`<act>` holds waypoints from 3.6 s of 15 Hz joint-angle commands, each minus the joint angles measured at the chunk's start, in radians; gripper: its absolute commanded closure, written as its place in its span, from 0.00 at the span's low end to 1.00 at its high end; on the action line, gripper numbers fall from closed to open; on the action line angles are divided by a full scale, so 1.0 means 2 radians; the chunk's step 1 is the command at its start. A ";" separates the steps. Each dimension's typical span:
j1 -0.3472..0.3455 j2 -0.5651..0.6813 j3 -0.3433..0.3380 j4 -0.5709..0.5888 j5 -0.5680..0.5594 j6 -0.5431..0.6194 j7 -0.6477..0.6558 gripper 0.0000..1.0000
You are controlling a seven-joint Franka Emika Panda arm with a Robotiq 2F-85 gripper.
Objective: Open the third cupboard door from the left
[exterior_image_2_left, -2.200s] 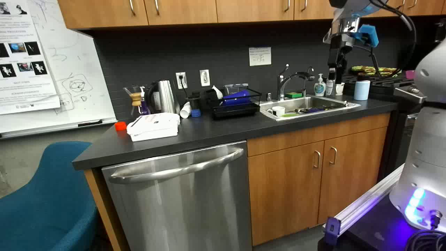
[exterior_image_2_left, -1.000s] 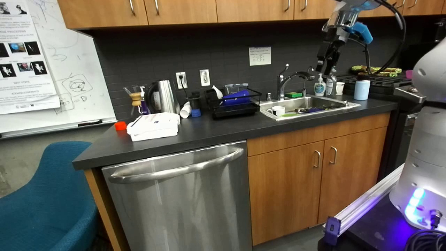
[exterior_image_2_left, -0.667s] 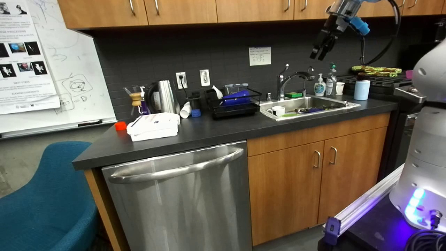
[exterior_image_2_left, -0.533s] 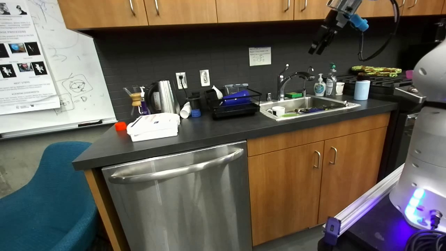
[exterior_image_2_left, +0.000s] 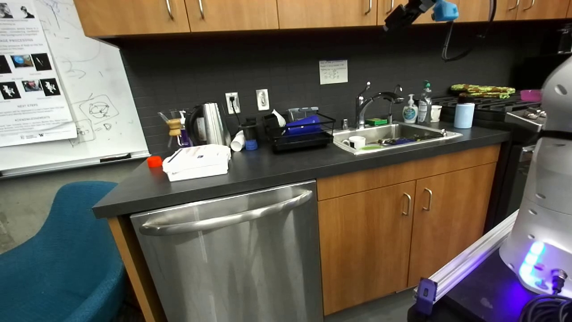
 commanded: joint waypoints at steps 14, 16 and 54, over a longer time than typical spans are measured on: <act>0.303 0.006 -0.157 0.079 0.002 0.370 0.051 0.00; 0.336 0.014 -0.187 0.102 -0.014 0.368 0.047 0.00; 0.543 0.155 -0.478 0.273 -0.193 0.366 0.232 0.00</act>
